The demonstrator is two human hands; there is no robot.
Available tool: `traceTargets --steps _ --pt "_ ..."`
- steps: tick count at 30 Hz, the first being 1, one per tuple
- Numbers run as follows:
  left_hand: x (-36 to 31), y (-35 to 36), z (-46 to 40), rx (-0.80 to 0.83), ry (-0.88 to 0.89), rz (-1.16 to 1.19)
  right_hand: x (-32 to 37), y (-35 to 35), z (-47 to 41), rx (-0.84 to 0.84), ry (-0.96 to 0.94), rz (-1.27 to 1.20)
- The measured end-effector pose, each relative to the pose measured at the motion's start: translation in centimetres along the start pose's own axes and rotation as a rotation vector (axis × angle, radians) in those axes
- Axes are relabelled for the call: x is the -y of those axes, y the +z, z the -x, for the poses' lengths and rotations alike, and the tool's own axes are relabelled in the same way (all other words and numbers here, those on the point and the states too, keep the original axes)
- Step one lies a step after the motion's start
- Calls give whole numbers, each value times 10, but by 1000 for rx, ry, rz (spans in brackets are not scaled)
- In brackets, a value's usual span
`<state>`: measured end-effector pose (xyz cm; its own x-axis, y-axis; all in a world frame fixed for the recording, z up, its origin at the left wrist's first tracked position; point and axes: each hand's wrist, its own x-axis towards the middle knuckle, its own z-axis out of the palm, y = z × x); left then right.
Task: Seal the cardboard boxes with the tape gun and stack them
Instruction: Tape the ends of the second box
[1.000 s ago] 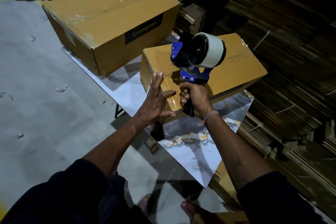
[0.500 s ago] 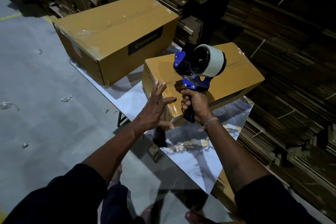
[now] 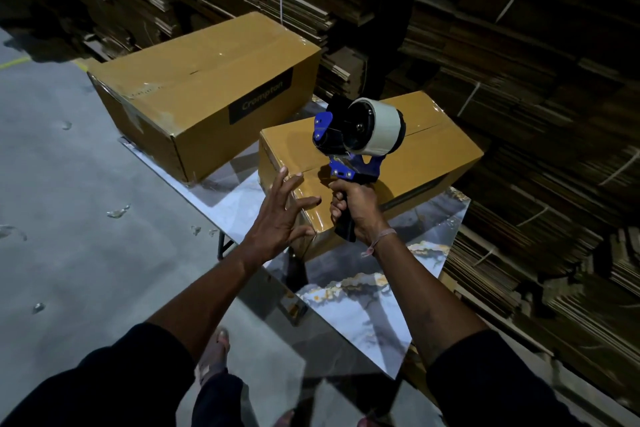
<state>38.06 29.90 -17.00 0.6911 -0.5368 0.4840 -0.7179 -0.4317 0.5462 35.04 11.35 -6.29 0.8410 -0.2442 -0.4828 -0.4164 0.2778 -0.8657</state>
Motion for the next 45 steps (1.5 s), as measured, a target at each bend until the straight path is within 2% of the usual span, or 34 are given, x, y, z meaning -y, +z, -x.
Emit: traceTargets --steps 9,14,16,20,23,25,29,35,41,45 --pt "-7 -15 0 13 -17 -31 1 -4 0 27 3 -29" --pt "-23 -20 -8 71 -49 -287 7 -13 5 77 25 -141" --pt "-35 -21 -21 158 20 -306 8 -23 7 89 13 -184" --pt "-55 -12 -51 431 106 -293 4 -54 27 113 42 -355" --pt "-57 -6 -71 617 112 -402 -10 -81 53 100 35 -469" --pt "-58 -4 -79 665 122 -474 -32 -101 68 84 31 -494" --pt "-61 3 -81 628 105 -517 -92 -131 83 82 69 -540" --pt "-64 9 -80 576 89 -551 -170 -141 71 43 232 -611" --pt "-57 17 -77 517 110 -553 -198 -136 45 62 330 -690" --pt "-55 17 -79 538 114 -541 -197 -135 33 -5 356 -636"
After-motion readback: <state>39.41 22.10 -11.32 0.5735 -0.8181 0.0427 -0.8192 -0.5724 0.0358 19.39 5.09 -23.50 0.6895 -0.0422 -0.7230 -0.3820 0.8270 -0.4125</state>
